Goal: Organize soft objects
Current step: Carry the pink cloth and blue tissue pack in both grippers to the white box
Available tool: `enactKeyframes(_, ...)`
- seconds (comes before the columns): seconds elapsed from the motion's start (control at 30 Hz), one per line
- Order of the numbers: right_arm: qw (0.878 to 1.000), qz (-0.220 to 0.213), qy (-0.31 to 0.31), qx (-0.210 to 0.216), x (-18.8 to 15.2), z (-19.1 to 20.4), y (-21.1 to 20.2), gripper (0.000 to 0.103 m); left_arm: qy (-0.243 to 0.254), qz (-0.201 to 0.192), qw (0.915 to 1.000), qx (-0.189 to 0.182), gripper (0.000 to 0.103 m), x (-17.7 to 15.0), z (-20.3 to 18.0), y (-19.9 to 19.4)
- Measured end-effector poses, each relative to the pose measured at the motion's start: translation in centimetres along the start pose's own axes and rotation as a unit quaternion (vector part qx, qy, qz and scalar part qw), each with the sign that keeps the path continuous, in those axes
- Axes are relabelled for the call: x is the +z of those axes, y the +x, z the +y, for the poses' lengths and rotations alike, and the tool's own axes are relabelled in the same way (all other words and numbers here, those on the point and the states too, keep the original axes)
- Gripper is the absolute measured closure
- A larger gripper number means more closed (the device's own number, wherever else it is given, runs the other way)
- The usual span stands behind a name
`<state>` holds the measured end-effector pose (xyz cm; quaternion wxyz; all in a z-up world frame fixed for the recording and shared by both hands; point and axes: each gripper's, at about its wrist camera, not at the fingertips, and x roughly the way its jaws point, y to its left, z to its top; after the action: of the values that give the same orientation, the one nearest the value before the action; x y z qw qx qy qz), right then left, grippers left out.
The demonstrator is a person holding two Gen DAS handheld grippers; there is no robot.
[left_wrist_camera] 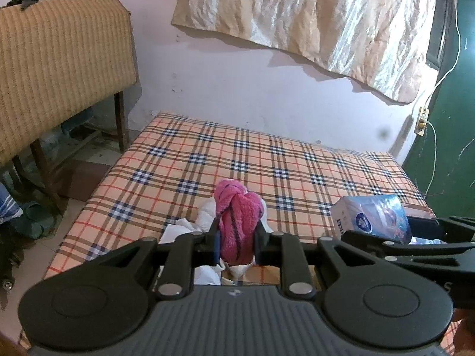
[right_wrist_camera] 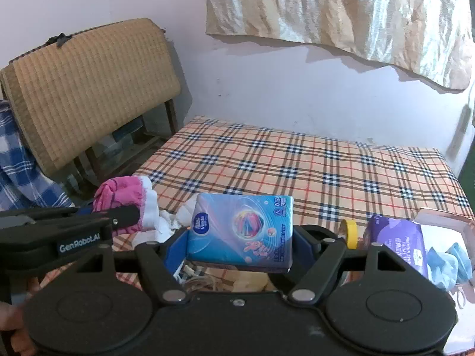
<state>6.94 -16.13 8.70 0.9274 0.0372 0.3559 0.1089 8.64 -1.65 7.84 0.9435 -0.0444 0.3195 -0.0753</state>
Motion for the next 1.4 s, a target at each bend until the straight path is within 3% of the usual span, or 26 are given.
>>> enactKeyframes(1.4, 0.997, -0.023, 0.043, -0.054, -0.1, -8.2, -2.9, 0.016, 0.046, 0.017, 0.9978, -0.044, 0.080, -0.2, -7.4, 1.7)
